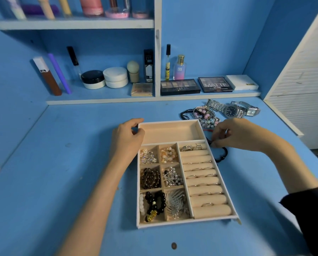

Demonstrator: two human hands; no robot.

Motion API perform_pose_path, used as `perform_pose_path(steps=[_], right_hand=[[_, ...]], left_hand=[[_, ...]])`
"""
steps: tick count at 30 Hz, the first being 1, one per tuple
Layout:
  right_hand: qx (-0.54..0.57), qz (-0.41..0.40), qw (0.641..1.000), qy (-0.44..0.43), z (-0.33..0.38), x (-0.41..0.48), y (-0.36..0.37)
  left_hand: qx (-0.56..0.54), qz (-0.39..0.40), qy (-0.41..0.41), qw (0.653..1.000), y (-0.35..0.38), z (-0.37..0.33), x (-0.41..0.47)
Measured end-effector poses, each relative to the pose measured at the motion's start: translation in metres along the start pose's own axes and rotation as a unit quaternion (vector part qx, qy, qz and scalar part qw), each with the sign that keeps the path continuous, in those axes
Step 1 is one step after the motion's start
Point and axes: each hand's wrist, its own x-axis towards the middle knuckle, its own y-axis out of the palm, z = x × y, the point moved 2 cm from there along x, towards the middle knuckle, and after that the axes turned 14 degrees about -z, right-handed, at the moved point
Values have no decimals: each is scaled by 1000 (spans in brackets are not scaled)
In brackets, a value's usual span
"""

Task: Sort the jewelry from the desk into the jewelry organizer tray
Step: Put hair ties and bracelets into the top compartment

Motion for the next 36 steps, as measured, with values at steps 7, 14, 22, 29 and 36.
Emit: perform_pose_path(steps=[7,14,22,29,36], right_hand=[[-23,-44,999,-5,5,-2,4],[1,-117,992,-38,3,-9,-1],[367,-282,882,83,-17,-11,-8],[521,-284,776,215,-33,-10,5],[558,-266,749,240,-37,-9,8]], left_hand=[[-1,-3,2,1000,1,2,1],[-2,-3,8,1000,2,2,1],[51,1,52,997,1,-6,3],[119,120,253,953,30,-78,-25],[265,182,466,824,89,-119,-49]])
